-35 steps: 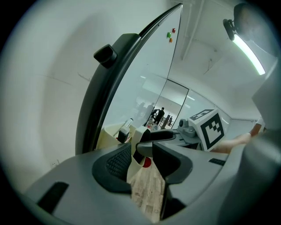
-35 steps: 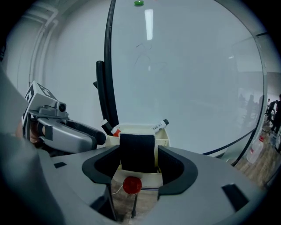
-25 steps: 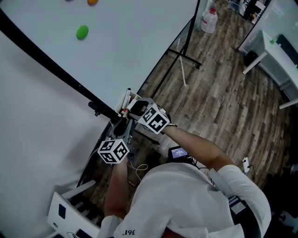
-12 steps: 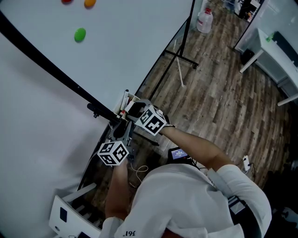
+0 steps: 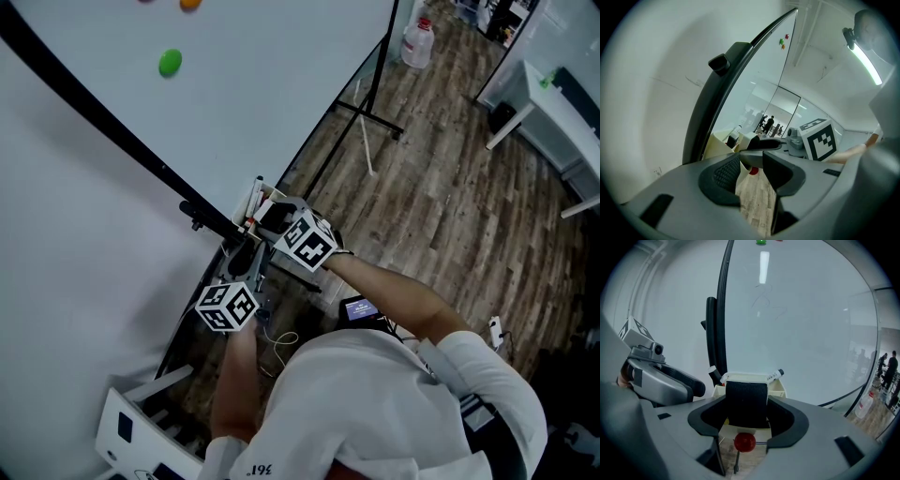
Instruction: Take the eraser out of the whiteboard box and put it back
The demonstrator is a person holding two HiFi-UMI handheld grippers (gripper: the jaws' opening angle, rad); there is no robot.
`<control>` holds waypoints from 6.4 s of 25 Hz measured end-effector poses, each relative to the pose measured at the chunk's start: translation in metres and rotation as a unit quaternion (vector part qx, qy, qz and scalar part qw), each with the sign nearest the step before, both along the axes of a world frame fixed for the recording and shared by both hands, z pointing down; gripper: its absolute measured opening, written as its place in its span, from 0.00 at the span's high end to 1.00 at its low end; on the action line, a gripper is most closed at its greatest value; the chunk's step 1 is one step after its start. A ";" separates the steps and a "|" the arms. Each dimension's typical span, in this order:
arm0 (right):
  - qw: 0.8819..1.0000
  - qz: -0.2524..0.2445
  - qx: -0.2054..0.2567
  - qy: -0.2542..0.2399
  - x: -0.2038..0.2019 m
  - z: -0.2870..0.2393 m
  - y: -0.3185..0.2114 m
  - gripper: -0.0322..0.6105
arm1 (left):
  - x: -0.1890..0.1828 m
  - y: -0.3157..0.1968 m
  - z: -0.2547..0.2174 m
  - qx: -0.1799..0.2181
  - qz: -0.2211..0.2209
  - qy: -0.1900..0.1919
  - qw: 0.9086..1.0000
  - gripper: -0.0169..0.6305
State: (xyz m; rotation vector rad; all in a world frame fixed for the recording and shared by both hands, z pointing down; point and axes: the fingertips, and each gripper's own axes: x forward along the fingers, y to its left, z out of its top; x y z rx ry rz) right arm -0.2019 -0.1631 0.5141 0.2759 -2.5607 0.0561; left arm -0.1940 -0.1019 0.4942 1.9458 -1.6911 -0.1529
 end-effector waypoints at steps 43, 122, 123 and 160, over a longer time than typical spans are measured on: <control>0.994 0.032 0.005 -0.106 0.033 -0.079 -0.008 0.54 | 0.002 0.002 -0.041 0.047 -0.005 0.011 0.999 0.76; 0.966 0.162 -0.016 -0.203 0.223 -0.154 0.036 0.54 | 0.070 0.074 -0.096 0.077 0.045 0.022 0.996 0.76; 0.966 0.162 -0.016 -0.202 0.223 -0.153 0.036 0.54 | 0.071 0.075 -0.094 0.075 0.045 0.023 0.996 0.76; 0.970 0.173 -0.056 -0.163 0.234 -0.110 0.053 0.54 | 0.097 0.088 -0.062 0.036 0.076 0.050 0.995 0.76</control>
